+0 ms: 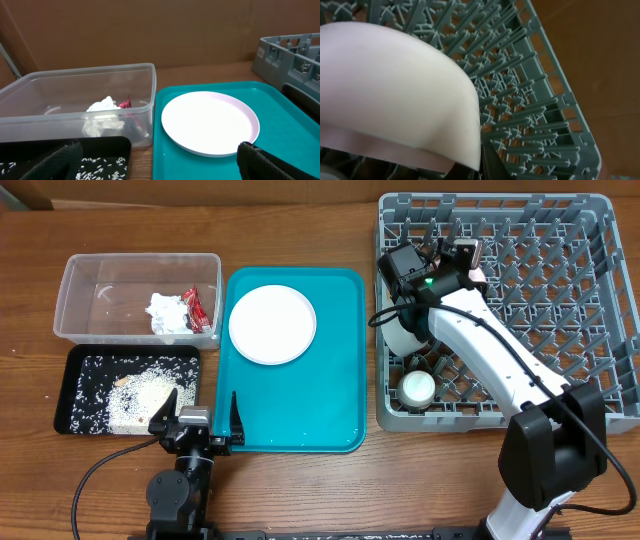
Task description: Sort waste into correct bins and load items into the dishwasher
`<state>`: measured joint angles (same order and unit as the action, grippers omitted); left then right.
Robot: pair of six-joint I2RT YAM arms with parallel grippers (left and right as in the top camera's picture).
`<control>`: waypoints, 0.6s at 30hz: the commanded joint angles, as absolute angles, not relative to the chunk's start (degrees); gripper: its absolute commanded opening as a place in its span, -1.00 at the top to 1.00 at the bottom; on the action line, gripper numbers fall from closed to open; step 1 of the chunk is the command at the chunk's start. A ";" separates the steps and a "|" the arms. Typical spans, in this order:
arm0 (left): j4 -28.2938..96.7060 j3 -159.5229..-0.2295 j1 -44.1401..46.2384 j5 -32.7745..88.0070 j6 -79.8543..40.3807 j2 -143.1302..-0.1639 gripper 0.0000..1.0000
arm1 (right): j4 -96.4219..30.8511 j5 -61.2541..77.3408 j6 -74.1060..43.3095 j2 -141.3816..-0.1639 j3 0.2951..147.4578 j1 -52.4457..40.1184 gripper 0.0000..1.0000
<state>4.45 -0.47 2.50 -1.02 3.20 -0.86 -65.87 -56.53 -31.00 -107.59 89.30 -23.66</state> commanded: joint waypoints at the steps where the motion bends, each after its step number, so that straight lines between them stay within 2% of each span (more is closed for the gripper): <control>1: 4.40 -0.27 2.22 -0.38 3.88 -0.32 -1.00 | -67.64 -53.39 -30.26 -107.81 89.25 -23.44 0.92; 9: 4.38 -0.27 2.22 -0.38 3.88 -0.32 -1.00 | -72.58 -51.16 -33.50 -107.81 89.25 -23.51 0.92; 18: 4.38 -0.27 2.22 -0.38 3.88 -0.32 -1.00 | -67.57 -59.09 -33.12 -107.79 89.49 -22.50 0.92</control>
